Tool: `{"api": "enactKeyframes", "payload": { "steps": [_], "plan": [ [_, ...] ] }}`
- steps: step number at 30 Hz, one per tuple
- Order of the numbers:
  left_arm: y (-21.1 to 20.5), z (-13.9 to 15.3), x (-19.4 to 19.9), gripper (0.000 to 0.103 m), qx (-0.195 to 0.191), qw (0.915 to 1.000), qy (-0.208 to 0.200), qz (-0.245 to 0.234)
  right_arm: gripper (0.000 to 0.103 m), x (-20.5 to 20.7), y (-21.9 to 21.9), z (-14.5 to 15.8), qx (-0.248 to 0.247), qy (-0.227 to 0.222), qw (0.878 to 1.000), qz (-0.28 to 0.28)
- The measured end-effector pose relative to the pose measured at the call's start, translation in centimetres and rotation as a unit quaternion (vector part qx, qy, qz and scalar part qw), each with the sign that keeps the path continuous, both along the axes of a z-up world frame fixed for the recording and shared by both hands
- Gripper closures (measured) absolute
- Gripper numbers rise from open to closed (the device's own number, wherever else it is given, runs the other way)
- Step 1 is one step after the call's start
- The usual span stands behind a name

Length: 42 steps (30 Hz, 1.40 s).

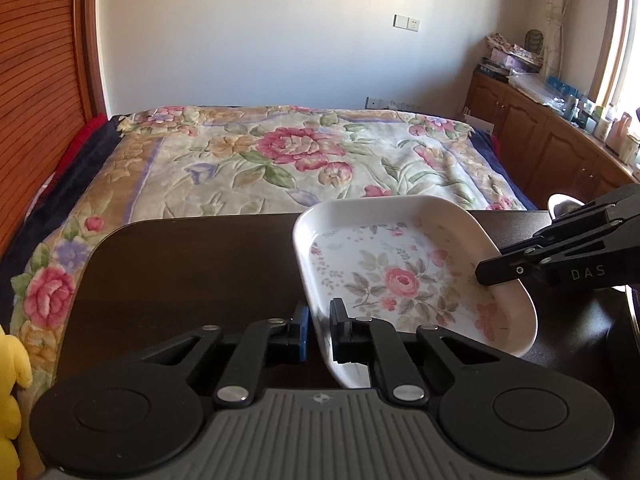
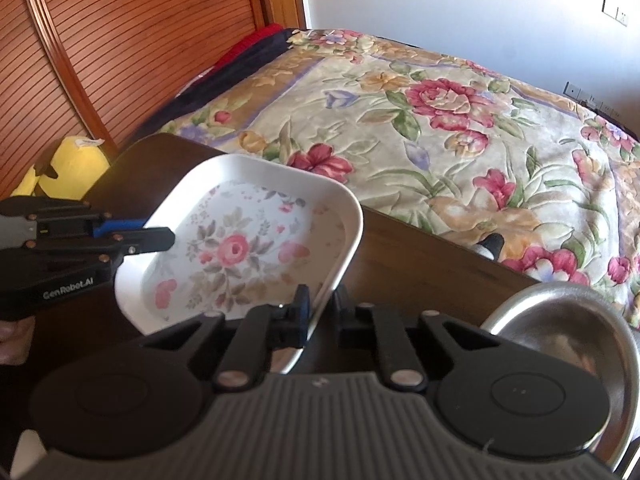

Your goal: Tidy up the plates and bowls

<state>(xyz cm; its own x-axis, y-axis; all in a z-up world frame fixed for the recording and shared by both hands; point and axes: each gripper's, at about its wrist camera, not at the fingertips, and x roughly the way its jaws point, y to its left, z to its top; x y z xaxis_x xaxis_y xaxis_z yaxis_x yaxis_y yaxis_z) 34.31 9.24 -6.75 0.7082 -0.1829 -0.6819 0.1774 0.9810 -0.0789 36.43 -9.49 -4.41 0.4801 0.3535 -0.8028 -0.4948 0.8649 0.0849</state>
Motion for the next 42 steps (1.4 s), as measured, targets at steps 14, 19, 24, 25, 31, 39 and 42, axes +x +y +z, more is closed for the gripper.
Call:
{"api": "enactKeyframes", "payload": {
  "steps": [14, 19, 24, 25, 31, 39, 42],
  "plan": [
    [0.2, 3.4, -3.1, 0.092, 0.007, 0.9996, -0.026, 0.005, 0.090, -2.6, 0.3, 2.4, 0.002, -0.025, 1.000, 0.009],
    [0.1, 4.5, -4.7, 0.092, 0.008, 0.9993, -0.036, 0.004, 0.090, -4.1, 0.1, 3.6, 0.003, -0.038, 0.999, 0.013],
    [-0.2, 5.5, -6.4, 0.092, 0.011, 0.9988, -0.047, 0.004, 0.089, -5.8, -0.1, 4.5, 0.003, -0.049, 0.999, 0.015],
    [-0.3, 5.7, -6.8, 0.092, 0.011, 0.9987, -0.049, 0.003, 0.089, -6.1, -0.2, 4.6, 0.003, -0.051, 0.999, 0.016],
    [-0.7, 6.6, -9.2, 0.092, 0.014, 0.9981, -0.059, 0.003, 0.089, -8.5, -0.6, 5.5, 0.002, -0.064, 0.998, 0.018],
    [-1.4, 6.9, -12.5, 0.092, 0.018, 0.9976, -0.066, -0.001, 0.089, -11.5, -1.2, 5.7, 0.002, -0.073, 0.997, 0.019],
    [-1.7, 6.6, -13.7, 0.092, 0.020, 0.9977, -0.065, -0.003, 0.089, -12.6, -1.5, 5.3, 0.002, -0.072, 0.997, 0.018]
  ]
}}
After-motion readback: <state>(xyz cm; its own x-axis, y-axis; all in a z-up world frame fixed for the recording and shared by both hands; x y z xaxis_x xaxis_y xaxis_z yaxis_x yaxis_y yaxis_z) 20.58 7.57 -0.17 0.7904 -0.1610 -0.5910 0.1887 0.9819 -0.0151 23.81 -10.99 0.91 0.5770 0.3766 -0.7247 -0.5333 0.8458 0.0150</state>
